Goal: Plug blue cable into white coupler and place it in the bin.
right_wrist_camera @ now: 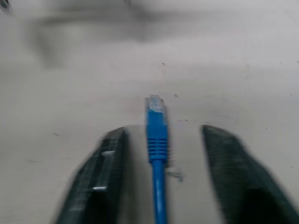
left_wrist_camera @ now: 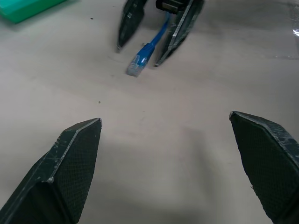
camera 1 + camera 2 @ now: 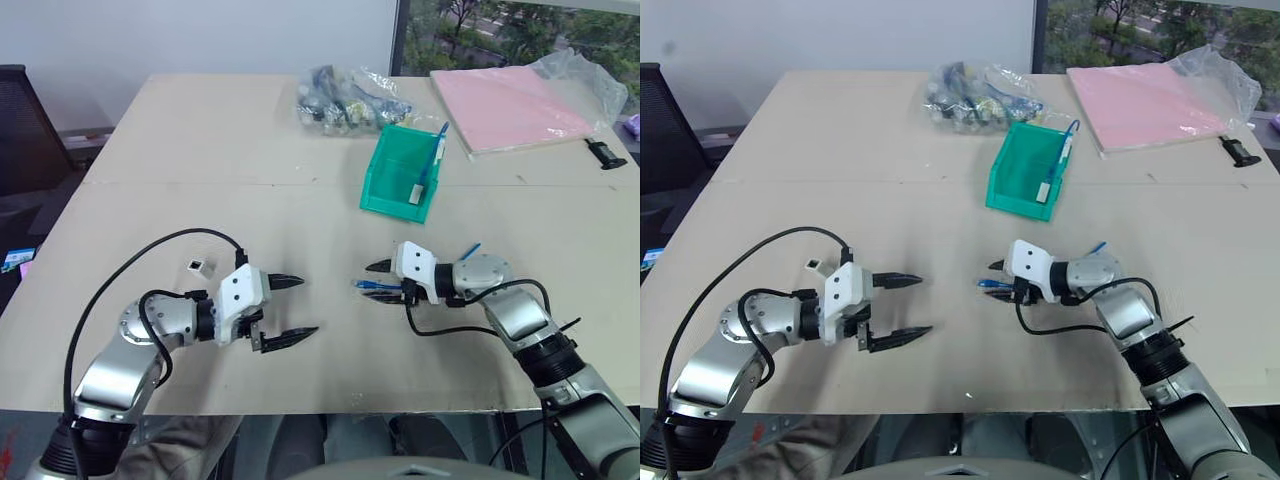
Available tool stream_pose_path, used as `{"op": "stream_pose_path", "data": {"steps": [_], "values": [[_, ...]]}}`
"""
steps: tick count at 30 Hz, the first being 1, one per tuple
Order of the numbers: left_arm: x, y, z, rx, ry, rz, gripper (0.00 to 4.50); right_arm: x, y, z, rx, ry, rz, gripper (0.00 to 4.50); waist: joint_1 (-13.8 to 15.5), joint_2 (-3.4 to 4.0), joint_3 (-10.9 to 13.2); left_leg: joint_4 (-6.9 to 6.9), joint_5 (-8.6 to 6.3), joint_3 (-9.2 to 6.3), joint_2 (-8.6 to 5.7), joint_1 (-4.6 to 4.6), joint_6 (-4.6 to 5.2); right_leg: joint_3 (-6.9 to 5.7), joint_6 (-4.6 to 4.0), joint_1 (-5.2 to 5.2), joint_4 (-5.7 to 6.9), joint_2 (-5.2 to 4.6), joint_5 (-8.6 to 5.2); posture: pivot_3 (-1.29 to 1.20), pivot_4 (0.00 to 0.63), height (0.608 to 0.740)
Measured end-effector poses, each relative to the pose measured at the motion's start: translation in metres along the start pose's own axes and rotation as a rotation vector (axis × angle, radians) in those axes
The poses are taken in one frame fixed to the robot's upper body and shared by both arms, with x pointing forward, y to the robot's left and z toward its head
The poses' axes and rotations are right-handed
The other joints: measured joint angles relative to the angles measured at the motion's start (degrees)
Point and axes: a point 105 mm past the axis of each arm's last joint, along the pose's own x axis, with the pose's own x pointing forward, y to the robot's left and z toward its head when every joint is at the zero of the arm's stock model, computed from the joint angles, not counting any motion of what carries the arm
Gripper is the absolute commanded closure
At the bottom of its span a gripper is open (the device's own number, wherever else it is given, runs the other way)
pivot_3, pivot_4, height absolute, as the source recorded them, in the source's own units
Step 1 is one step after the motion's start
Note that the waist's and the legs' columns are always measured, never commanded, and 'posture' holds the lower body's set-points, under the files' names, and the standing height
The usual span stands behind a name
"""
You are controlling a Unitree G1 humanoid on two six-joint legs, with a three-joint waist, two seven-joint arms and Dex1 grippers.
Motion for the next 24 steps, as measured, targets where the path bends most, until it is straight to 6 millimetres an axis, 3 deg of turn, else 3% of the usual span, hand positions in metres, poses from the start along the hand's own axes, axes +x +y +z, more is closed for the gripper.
{"op": "stream_pose_path", "data": {"steps": [1, 4, 7, 11, 16, 22, 23, 24], "values": [[0.008, 0.002, 0.0, 0.002, -0.006, -0.011, 0.0, -0.011, 0.001, 0.002, 0.026, -0.019, -0.021, 0.13, 0.3, 0.01, 0.0, 0.03, 0.0, -0.02, 0.0, -0.07, 0.0, -0.06, 0.0, -0.01, 0.0, -0.01, 0.0, 0.0, 0.15, 0.74], [0.029, 0.009, -0.001, 0.013, -0.006, -0.021, 0.0, -0.042, 0.005, 0.009, 0.077, -0.064, -0.073, 0.05, 1.0, 0.0, 0.0, 0.07, 0.0, -0.06, -0.01, -0.1, 0.0, -0.09, 0.0, 0.0, 0.02, 0.02, 0.0, 0.0, 0.15, 0.74], [0.05, 0.02, 0.001, 0.019, -0.009, -0.025, 0.0, -0.071, 0.023, 0.001, 0.152, -0.044, -0.111, 0.05, 1.3, -0.04, 0.0, 0.08, 0.0, -0.09, -0.01, -0.16, 0.0, -0.1, 0.0, 0.01, 0.01, 0.04, 0.0, 0.0, 0.15, 0.74], [0.066, 0.033, 0.005, 0.043, -0.02, -0.047, 0.0, -0.086, 0.04, -0.009, 0.238, -0.039, -0.159, 0.05, 0.8, -0.05, 0.0, 0.1, 0.0, -0.06, -0.03, -0.17, 0.01, -0.02, 0.01, -0.01, 0.03, 0.08, 0.01, 0.0, 0.15, 0.74], [0.079, 0.046, 0.007, 0.086, -0.012, -0.118, 0.0, -0.094, 0.049, -0.006, 0.282, -0.087, -0.23, 0.05, 1.0, -0.05, 0.0, 0.17, 0.0, -0.08, -0.03, -0.19, 0.01, -0.06, 0.01, 0.0, 0.04, 0.09, 0.01, 0.0, 0.15, 0.74], [0.085, 0.046, 0.009, 0.178, 0.004, -0.239, 2.76, -0.099, 0.05, -0.004, 0.285, -0.103, -0.306, 0.0, 1.2, -0.05, 0.0, 0.22, 0.0, -0.09, -0.03, -0.2, 0.01, -0.1, 0.01, 0.01, 0.04, 0.09, 0.01, 0.0, 0.15, 0.74], [0.087, 0.044, 0.01, 0.188, -0.001, -0.265, 2.76, -0.099, 0.051, -0.006, 0.294, -0.101, -0.314, 0.0, 1.2, -0.05, 0.0, 0.22, 0.0, -0.09, -0.03, -0.2, 0.01, -0.09, 0.01, 0.01, 0.04, 0.09, 0.01, 0.0, 0.15, 0.74], [0.09, 0.04, 0.011, 0.19, -0.005, -0.291, 3.05, -0.099, 0.052, -0.007, 0.298, -0.1, -0.321, 0.0, 1.2, -0.05, 0.0, 0.22, 0.0, -0.09, -0.03, -0.2, 0.01, -0.1, 0.01, 0.01, 0.04, 0.09, 0.01, 0.0, 0.15, 0.74]]}}
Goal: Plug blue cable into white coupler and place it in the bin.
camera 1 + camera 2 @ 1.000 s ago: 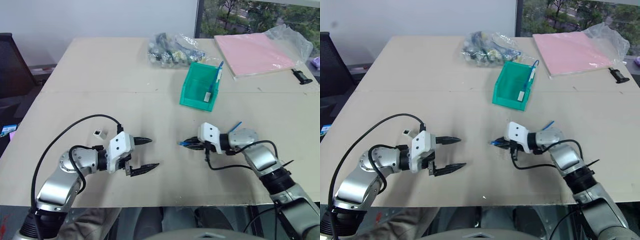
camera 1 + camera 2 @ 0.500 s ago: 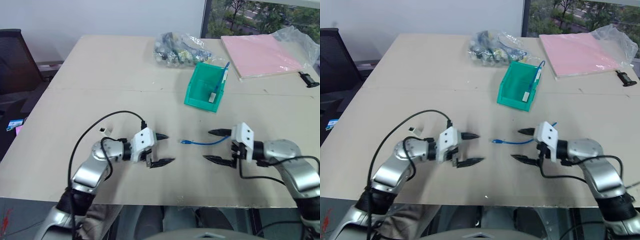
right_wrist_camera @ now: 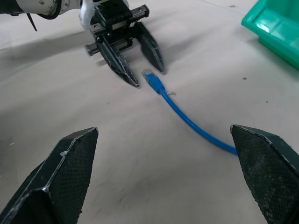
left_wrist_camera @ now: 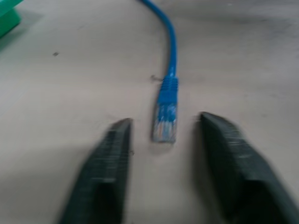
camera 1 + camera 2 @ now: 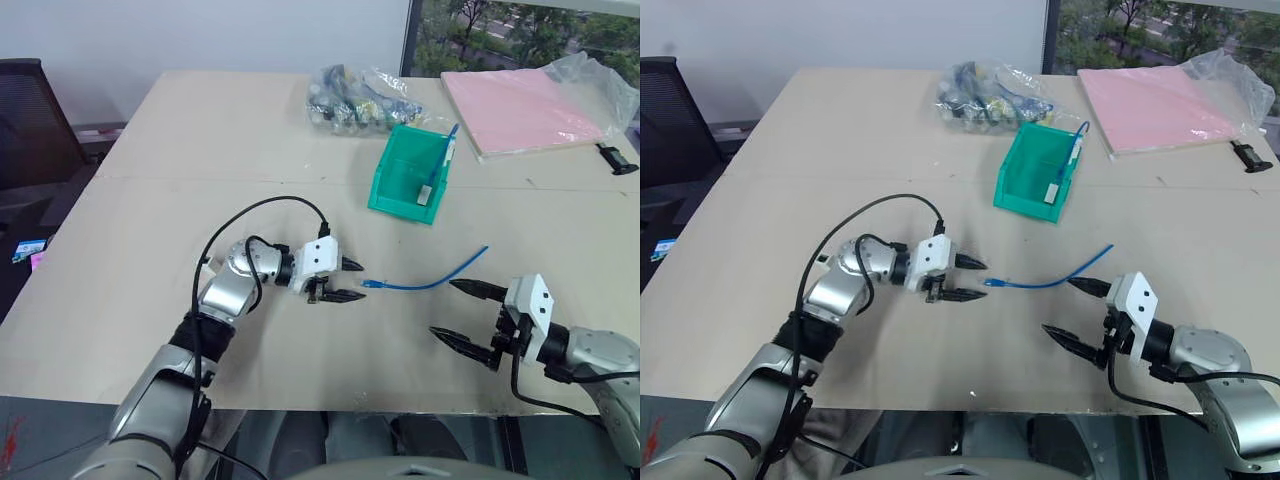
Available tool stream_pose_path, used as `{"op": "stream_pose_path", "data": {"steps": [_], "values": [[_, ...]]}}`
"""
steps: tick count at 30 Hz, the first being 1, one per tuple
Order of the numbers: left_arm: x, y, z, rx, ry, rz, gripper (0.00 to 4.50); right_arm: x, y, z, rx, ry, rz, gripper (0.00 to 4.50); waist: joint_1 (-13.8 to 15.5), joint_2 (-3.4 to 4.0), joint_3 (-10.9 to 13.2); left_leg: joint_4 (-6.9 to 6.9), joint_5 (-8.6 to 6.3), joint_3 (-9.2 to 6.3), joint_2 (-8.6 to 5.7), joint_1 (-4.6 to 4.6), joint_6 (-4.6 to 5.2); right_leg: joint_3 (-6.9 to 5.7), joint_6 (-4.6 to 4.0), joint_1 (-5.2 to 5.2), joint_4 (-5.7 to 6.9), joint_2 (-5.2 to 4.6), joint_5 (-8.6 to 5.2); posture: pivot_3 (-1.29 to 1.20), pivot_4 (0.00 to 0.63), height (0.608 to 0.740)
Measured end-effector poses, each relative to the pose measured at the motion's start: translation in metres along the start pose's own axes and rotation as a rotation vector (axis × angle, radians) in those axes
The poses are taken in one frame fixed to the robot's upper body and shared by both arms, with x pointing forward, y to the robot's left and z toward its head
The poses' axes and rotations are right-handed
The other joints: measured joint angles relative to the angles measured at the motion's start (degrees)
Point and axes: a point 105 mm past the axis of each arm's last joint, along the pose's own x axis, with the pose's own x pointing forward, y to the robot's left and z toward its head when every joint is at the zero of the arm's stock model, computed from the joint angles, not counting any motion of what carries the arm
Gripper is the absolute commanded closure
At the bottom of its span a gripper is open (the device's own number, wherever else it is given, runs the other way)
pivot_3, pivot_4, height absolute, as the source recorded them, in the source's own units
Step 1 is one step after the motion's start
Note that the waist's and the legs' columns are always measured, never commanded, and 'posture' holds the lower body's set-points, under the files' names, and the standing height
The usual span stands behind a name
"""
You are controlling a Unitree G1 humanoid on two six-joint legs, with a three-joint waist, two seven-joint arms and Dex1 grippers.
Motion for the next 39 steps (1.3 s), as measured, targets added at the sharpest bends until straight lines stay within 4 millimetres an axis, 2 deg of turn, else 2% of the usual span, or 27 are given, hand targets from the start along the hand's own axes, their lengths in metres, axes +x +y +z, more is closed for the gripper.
{"op": "stream_pose_path", "data": {"steps": [3, 4, 8, 10, 12, 15, 18, 20, 24, 27, 28, 29, 34, 35, 36, 37, 39], "values": [[0.005, -0.005, 0.002, 0.006, -0.009, -0.044, 4.35, -0.001, 0.002, -0.002, 0.006, 0.003, -0.006, 0.0, 0.0, 0.0, 0.0, 0.0, 0.0, 0.0, 0.0, 0.0, 0.0, 0.0, 0.0, 0.0, 0.01, 0.0, 0.0, 0.0, 0.15, 0.74], [0.005, -0.006, 0.002, 0.007, -0.012, -0.053, 4.44, -0.002, 0.004, -0.002, 0.009, 0.005, -0.007, 0.0, 0.0, 0.0, 0.0, 0.0, 0.0, -0.01, 0.0, 0.0, 0.0, 0.0, 0.0, 0.0, 0.01, 0.0, 0.0, 0.0, 0.15, 0.74], [0.009, -0.011, 0.007, -0.072, -0.062, -0.079, 4.44, -0.003, 0.012, -0.005, 0.079, -0.002, 0.003, 0.0, 0.0, 0.0, 0.0, 0.01, 0.0, -0.01, 0.0, -0.02, 0.0, 0.0, 0.0, 0.01, 0.02, 0.0, 0.0, 0.0, 0.15, 0.74], [0.012, -0.013, 0.018, -0.168, -0.149, -0.077, 4.44, -0.003, 0.023, -0.005, 0.18, -0.021, 0.032, 0.0, 0.0, 0.0, 0.0, 0.01, 0.0, -0.1, 0.01, -0.07, 0.0, -0.1, 0.0, 0.02, 0.04, 0.0, 0.0, 0.0, 0.15, 0.74], [0.012, -0.011, 0.039, -0.288, -0.271, -0.071, 4.44, 0.0, 0.033, -0.004, 0.322, -0.069, 0.053, 0.0, 0.0, 0.0, 0.0, 0.1, 0.0, -0.25, 0.01, -0.16, 0.0, -0.23, 0.0, 0.01, 0.1, 0.0, 0.0, 0.0, 0.15, 0.74], [0.007, -0.01, 0.061, -0.417, -0.387, -0.082, 4.44, 0.003, 0.037, -0.003, 0.452, -0.116, 0.045, 0.0, -0.1, 0.01, 0.0, 0.23, 0.0, -0.33, 0.0, -0.17, 0.0, -0.26, 0.0, 0.04, 0.21, 0.01, 0.0, 0.0, 0.15, 0.74], [0.005, -0.016, 0.072, -0.545, -0.459, -0.118, 4.44, 0.012, 0.036, 0.005, 0.538, -0.199, 0.032, 0.0, -0.3, 0.01, 0.0, 0.31, 0.0, -0.43, -0.01, -0.14, 0.0, -0.26, 0.0, 0.04, 0.36, 0.05, 0.0, 0.0, 0.15, 0.74], [0.003, -0.021, 0.077, -0.675, -0.512, -0.156, 4.44, 0.023, 0.025, 0.026, 0.578, -0.319, 0.015, 0.0, -0.3, 0.01, 0.0, 0.4, 0.0, -0.77, -0.1, -0.12, 0.0, -0.36, 0.0, 0.04, 0.59, 0.08, 0.0, 0.0, 0.15, 0.74], [0.001, -0.02, 0.083, -0.75, -0.554, -0.158, 4.44, 0.032, 0.016, 0.046, 0.588, -0.403, 0.016, 0.0, 0.0, 0.0, 0.0, 0.41, 0.0, -1.05, -0.25, -0.13, 0.0, -0.48, 0.01, 0.05, 0.69, 0.03, 0.0, 0.0, 0.15, 0.74], [0.001, -0.019, 0.084, -0.774, -0.568, -0.151, 4.44, 0.036, 0.013, 0.053, 0.601, -0.432, 0.014, 0.0, 0.0, 0.0, 0.0, 0.47, 0.0, -1.1, -0.27, -0.16, 0.0, -0.51, 0.0, 0.05, 0.7, 0.03, 0.0, 0.0, 0.15, 0.74], [0.002, -0.019, 0.084, -0.778, -0.567, -0.149, 4.5, 0.037, 0.012, 0.054, 0.607, -0.433, 0.015, 0.54, -0.1, 0.0, 0.0, 0.47, 0.0, -1.09, -0.27, -0.16, 0.0, -0.51, 0.0, 0.05, 0.69, 0.03, 0.0, 0.0, 0.15, 0.74], [0.002, -0.019, 0.084, -0.78, -0.569, -0.151, 4.5, 0.037, 0.012, 0.054, 0.611, -0.43, 0.013, 0.81, -0.1, 0.0, 0.0, 0.47, 0.0, -1.1, -0.27, -0.17, 0.0, -0.51, 0.01, 0.04, 0.69, 0.03, 0.0, 0.0, 0.15, 0.74], [0.004, -0.019, 0.086, -0.781, -0.576, -0.157, 4.5, 0.041, 0.011, 0.058, 0.628, -0.448, 0.026, 3.36, -0.2, 0.01, 0.0, 0.46, 0.0, -1.11, -0.27, -0.17, 0.0, -0.51, 0.01, 0.04, 0.67, 0.04, -0.01, 0.0, 0.15, 0.74], [0.004, -0.019, 0.085, -0.782, -0.575, -0.154, 4.5, 0.041, 0.011, 0.059, 0.632, -0.455, 0.035, 3.66, -0.2, 0.01, 0.0, 0.46, 0.0, -1.11, -0.27, -0.17, 0.0, -0.51, 0.01, 0.04, 0.67, 0.04, -0.01, 0.0, 0.15, 0.74], [0.004, -0.019, 0.085, -0.782, -0.575, -0.155, 4.5, 0.041, 0.012, 0.06, 0.635, -0.458, 0.039, 4.22, -0.2, 0.01, 0.0, 0.46, 0.0, -1.11, -0.27, -0.17, 0.0, -0.51, 0.0, 0.04, 0.67, 0.03, -0.01, 0.0, 0.15, 0.74], [0.004, -0.019, 0.085, -0.783, -0.574, -0.154, 4.5, 0.041, 0.012, 0.06, 0.638, -0.461, 0.042, 4.44, -0.2, 0.01, 0.0, 0.45, 0.0, -1.1, -0.27, -0.17, 0.0, -0.51, 0.01, 0.04, 0.66, 0.03, -0.01, 0.0, 0.15, 0.74], [0.004, -0.019, 0.085, -0.782, -0.575, -0.155, 4.5, 0.04, 0.012, 0.061, 0.641, -0.461, 0.044, 4.44, -0.2, 0.01, 0.0, 0.45, 0.0, -1.1, -0.27, -0.18, 0.0, -0.51, 0.01, 0.04, 0.65, 0.03, -0.01, 0.0, 0.15, 0.74]]}}
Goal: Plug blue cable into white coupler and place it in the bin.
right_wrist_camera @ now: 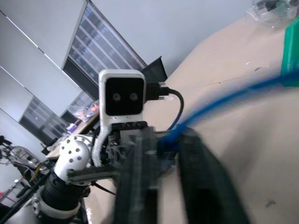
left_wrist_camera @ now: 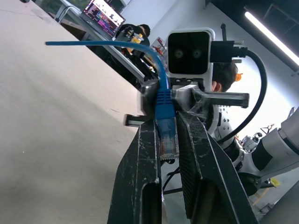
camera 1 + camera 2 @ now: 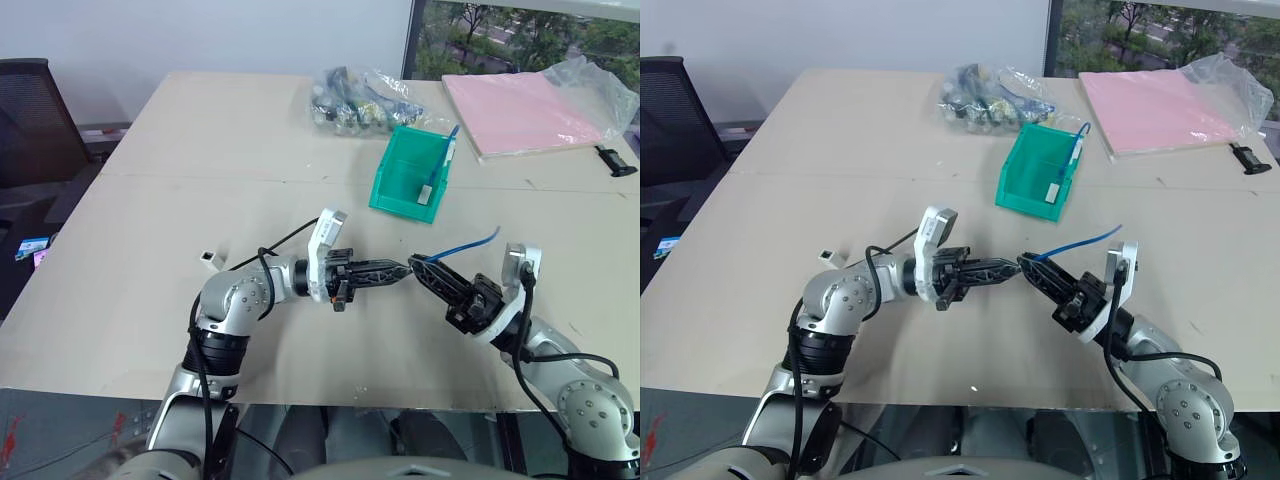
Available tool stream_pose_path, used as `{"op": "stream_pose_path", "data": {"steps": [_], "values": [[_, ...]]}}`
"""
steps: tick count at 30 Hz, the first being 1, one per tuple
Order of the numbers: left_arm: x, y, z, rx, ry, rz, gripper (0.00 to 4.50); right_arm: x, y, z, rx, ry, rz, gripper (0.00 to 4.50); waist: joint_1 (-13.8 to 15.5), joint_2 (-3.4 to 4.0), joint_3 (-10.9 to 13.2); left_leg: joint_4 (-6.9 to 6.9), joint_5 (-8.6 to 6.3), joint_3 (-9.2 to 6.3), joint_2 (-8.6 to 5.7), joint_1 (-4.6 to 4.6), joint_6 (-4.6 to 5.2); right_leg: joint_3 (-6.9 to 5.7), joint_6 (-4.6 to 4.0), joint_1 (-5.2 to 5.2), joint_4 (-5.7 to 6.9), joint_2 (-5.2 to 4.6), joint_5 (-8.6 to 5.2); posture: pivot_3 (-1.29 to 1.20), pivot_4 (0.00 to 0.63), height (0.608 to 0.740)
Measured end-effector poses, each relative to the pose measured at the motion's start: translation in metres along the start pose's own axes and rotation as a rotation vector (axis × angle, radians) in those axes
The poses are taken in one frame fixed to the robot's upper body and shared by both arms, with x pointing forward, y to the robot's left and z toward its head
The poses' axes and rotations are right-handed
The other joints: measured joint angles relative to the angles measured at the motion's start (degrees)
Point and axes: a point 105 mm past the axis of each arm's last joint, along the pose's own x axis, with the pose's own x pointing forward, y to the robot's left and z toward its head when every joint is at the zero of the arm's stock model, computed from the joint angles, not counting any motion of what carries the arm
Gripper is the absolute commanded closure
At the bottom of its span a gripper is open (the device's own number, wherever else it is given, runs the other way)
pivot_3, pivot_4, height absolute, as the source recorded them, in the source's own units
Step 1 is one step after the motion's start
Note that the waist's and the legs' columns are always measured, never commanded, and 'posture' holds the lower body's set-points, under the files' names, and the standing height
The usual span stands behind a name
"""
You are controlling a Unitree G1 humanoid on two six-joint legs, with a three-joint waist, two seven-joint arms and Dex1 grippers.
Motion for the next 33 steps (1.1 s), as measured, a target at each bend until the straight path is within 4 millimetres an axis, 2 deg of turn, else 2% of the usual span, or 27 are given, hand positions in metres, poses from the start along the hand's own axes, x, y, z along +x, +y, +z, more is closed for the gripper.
{"op": "stream_pose_path", "data": {"steps": [2, 4, 5, 7, 11, 14, 16, 19, 24, 28, 31, 33], "values": [[0.0, 0.0, 0.0, 0.001, -0.002, -0.001, 4.5, 0.0, 0.0, 0.0, 0.002, 0.0, 0.001, 4.44, 0.0, 0.0, 0.0, 0.0, 0.0, -0.01, 0.0, 0.0, 0.0, 0.0, 0.0, 0.0, 0.0, 0.0, 0.0, 0.0, 0.15, 0.74], [0.001, 0.0, 0.0, 0.003, -0.008, -0.003, 3.52, 0.0, 0.0, 0.001, 0.005, -0.003, 0.002, 4.5, 0.0, 0.0, 0.0, -0.01, 0.0, -0.01, 0.0, 0.0, 0.0, 0.0, 0.0, 0.0, 0.0, 0.0, 0.0, 0.0, 0.15, 0.74], [0.001, 0.0, 0.0, 0.004, -0.01, -0.002, 3.31, 0.0, 0.001, 0.001, 0.008, -0.003, 0.005, 4.5, 0.0, 0.0, 0.0, -0.01, 0.0, -0.01, 0.0, 0.0, 0.0, 0.0, 0.0, 0.0, -0.01, 0.0, 0.0, 0.0, 0.15, 0.74], [-0.001, 0.001, -0.001, 0.008, -0.017, 0.0, 2.36, 0.001, 0.002, 0.001, 0.013, -0.003, 0.014, 4.5, 0.0, 0.0, 0.0, -0.01, 0.0, -0.01, 0.0, 0.0, 0.0, 0.0, 0.0, 0.0, -0.01, 0.0, 0.0, 0.0, 0.15, 0.74], [-0.002, 0.001, -0.001, 0.015, -0.023, 0.003, 0.97, 0.004, 0.003, 0.002, 0.004, 0.002, 0.026, 4.5, 0.0, 0.0, 0.0, -0.02, 0.0, -0.01, 0.0, 0.0, 0.0, 0.0, 0.0, 0.0, -0.02, 0.0, 0.0, 0.0, 0.15, 0.74], [-0.008, -0.002, -0.002, 0.025, -0.025, 0.02, 0.97, 0.004, 0.0, 0.003, 0.0, 0.003, 0.017, 4.5, -0.1, 0.0, 0.0, -0.05, 0.0, 0.0, 0.0, 0.0, 0.0, 0.01, 0.0, 0.0, -0.05, 0.0, 0.0, 0.0, 0.15, 0.74], [-0.018, -0.007, -0.004, 0.055, -0.023, 0.063, 0.97, 0.001, -0.006, 0.003, -0.008, 0.014, -0.008, 4.5, -0.2, 0.01, 0.0, -0.1, 0.0, -0.01, 0.01, 0.0, 0.0, 0.04, 0.0, -0.02, -0.08, 0.0, 0.0, 0.0, 0.15, 0.74], [-0.022, -0.015, -0.005, 0.125, -0.029, 0.122, 0.97, 0.001, -0.019, 0.008, -0.034, 0.013, -0.037, 4.5, -0.1, 0.01, 0.0, -0.13, 0.0, 0.02, -0.01, 0.0, 0.0, 0.09, 0.0, -0.02, -0.16, -0.04, 0.0, 0.0, 0.15, 0.74], [-0.024, -0.025, 0.008, 0.373, -0.146, 0.398, 0.97, 0.007, -0.044, 0.019, -0.123, 0.001, -0.082, 4.5, 0.2, 0.0, 0.0, -0.13, 0.0, -0.01, -0.02, -0.02, 0.0, 0.07, 0.0, 0.0, -0.22, -0.05, 0.0, 0.0, 0.15, 0.74], [-0.05, -0.028, 0.011, 0.565, -0.185, 0.723, 0.97, 0.004, -0.049, 0.02, -0.177, 0.045, -0.06, 4.5, 0.0, 0.01, 0.0, -0.17, 0.0, 0.06, -0.01, -0.03, 0.0, 0.15, 0.0, -0.01, -0.31, -0.06, 0.0, 0.0, 0.15, 0.74], [-0.088, -0.03, 0.004, 0.655, -0.212, 1.054, 0.97, 0.003, -0.046, 0.023, -0.207, 0.074, -0.018, 4.5, -0.1, 0.01, 0.0, -0.27, 0.0, 0.06, -0.01, -0.03, 0.0, 0.16, 0.0, -0.01, -0.4, -0.05, 0.0, 0.0, 0.15, 0.74], [-0.101, -0.033, 0.0, 0.669, -0.219, 1.168, 0.97, 0.004, -0.044, 0.026, -0.218, 0.077, -0.005, 4.5, 0.0, 0.0, 0.0, -0.34, 0.0, 0.06, -0.01, -0.02, 0.0, 0.16, 0.0, -0.01, -0.44, -0.06, 0.01, 0.0, 0.15, 0.74]]}}
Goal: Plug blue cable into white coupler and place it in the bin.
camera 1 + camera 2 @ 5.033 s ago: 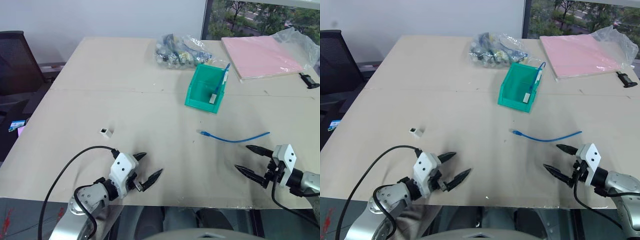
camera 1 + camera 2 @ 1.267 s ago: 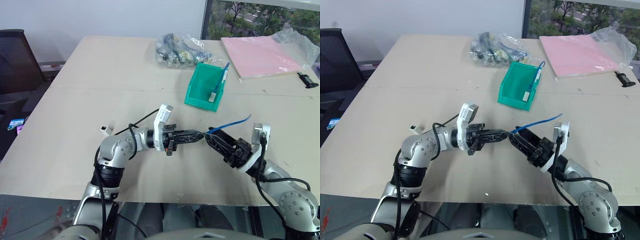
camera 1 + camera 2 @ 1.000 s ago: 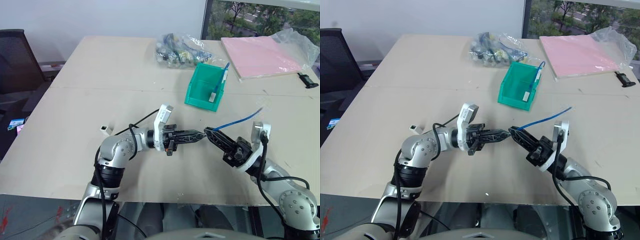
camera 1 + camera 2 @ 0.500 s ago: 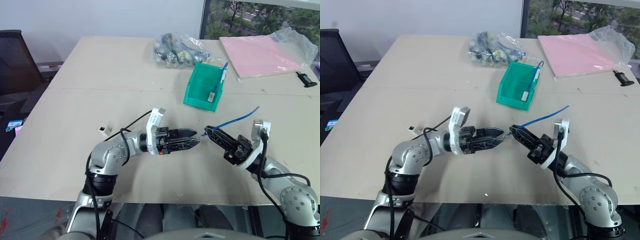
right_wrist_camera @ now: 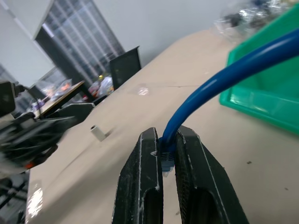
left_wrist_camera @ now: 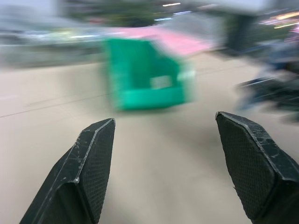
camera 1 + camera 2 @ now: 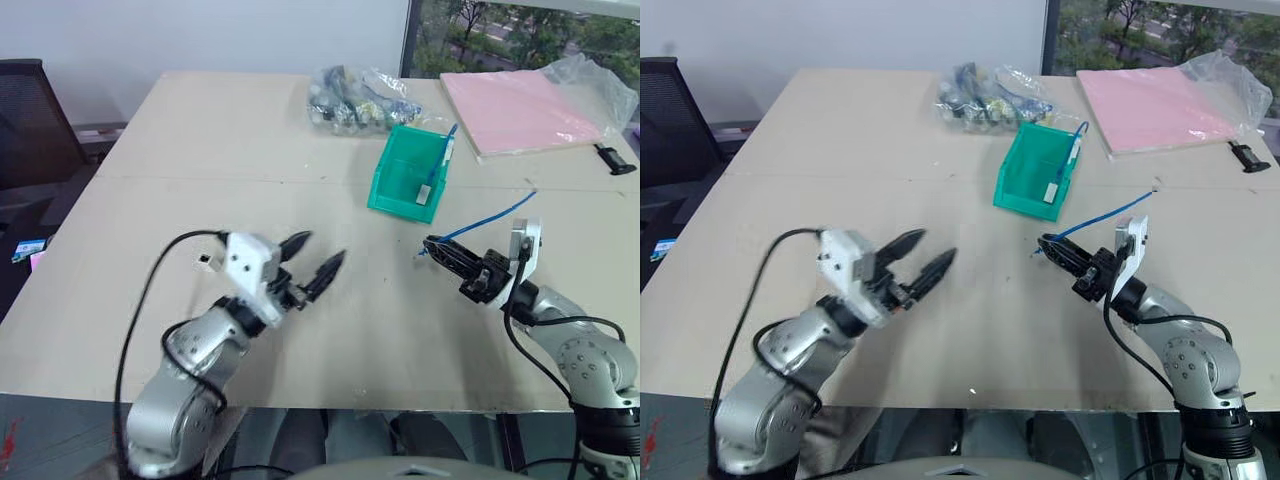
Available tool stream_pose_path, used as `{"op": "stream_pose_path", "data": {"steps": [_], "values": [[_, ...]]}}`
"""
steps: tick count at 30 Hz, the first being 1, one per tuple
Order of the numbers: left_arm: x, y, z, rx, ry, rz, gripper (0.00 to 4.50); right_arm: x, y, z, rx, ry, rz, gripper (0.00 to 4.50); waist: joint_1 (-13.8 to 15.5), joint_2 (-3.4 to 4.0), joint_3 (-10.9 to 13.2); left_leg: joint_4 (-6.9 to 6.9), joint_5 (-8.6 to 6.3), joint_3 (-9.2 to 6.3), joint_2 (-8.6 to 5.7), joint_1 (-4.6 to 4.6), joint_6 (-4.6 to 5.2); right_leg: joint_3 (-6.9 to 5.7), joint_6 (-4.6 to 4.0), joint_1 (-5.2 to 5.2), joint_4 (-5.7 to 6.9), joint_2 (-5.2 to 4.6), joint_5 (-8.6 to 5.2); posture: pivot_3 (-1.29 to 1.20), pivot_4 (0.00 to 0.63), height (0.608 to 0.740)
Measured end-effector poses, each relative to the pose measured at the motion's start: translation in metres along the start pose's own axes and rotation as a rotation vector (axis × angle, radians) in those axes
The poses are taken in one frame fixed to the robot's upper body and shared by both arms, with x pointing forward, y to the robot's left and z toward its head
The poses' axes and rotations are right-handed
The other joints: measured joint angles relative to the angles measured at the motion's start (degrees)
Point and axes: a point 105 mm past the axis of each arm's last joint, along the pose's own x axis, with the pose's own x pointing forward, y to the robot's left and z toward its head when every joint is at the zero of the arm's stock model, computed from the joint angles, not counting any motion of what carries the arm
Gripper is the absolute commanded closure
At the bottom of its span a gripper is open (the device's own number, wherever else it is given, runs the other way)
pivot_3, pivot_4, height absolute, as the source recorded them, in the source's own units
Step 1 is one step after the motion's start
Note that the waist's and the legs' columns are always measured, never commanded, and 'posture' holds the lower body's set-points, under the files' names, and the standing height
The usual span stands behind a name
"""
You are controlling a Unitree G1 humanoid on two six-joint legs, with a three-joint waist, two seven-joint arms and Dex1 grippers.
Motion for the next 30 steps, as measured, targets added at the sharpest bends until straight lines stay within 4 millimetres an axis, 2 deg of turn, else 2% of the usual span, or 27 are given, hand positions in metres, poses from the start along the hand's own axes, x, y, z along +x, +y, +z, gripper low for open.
{"op": "stream_pose_path", "data": {"steps": [2, 5, 8, 13, 22, 30], "values": [[-0.018, 0.014, -0.01, 0.044, 0.036, 0.17, 0.97, 0.004, 0.005, 0.006, -0.011, 0.0, 0.044, 4.5, 0.0, 0.0, 0.0, -0.07, 0.0, 0.02, -0.02, 0.01, 0.0, 0.01, 0.0, 0.01, -0.05, -0.01, 0.0, 0.0, 0.15, 0.74], [-0.038, 0.024, -0.031, 0.06, 0.121, 0.32, 0.97, 0.009, 0.015, 0.013, -0.039, 0.0, 0.106, 4.5, 0.2, -0.01, 0.0, -0.16, -0.01, -0.02, -0.02, 0.01, 0.0, -0.04, -0.01, 0.01, -0.1, -0.01, 0.0, 0.0, 0.15, 0.74], [-0.043, 0.032, -0.047, 0.048, 0.157, 0.4, 0.97, 0.015, 0.031, 0.014, -0.06, 0.011, 0.18, 4.5, 0.4, -0.02, 0.0, -0.42, -0.01, -0.1, -0.08, 0.05, 0.01, -0.06, -0.02, 0.0, -0.13, -0.01, 0.01, 0.0, 0.15, 0.74], [-0.039, 0.05, -0.061, 0.056, 0.166, 0.506, 0.97, 0.019, 0.039, 0.005, -0.05, 0.039, 0.212, 4.5, 0.2, -0.03, 0.0, -0.42, 0.0, -0.11, -0.14, 0.04, 0.0, -0.04, -0.02, -0.01, -0.13, -0.04, 0.01, 0.0, 0.15, 0.74], [-0.031, 0.091, -0.065, 0.101, 0.164, 0.631, 0.97, 0.019, 0.045, -0.003, -0.049, 0.051, 0.203, 4.5, 0.2, -0.04, 0.0, -0.41, 0.0, -0.14, -0.13, 0.03, 0.0, -0.05, -0.01, -0.01, -0.14, -0.05, 0.01, 0.0, 0.15, 0.74], [-0.012, 0.105, -0.073, 0.122, 0.187, 0.616, 0.97, 0.02, 0.043, -0.005, -0.043, 0.042, 0.173, 4.5, 0.2, -0.04, 0.0, -0.41, 0.0, -0.16, -0.13, 0.05, -0.01, -0.07, -0.01, -0.02, -0.11, -0.04, 0.01, 0.0, 0.15, 0.74]]}}
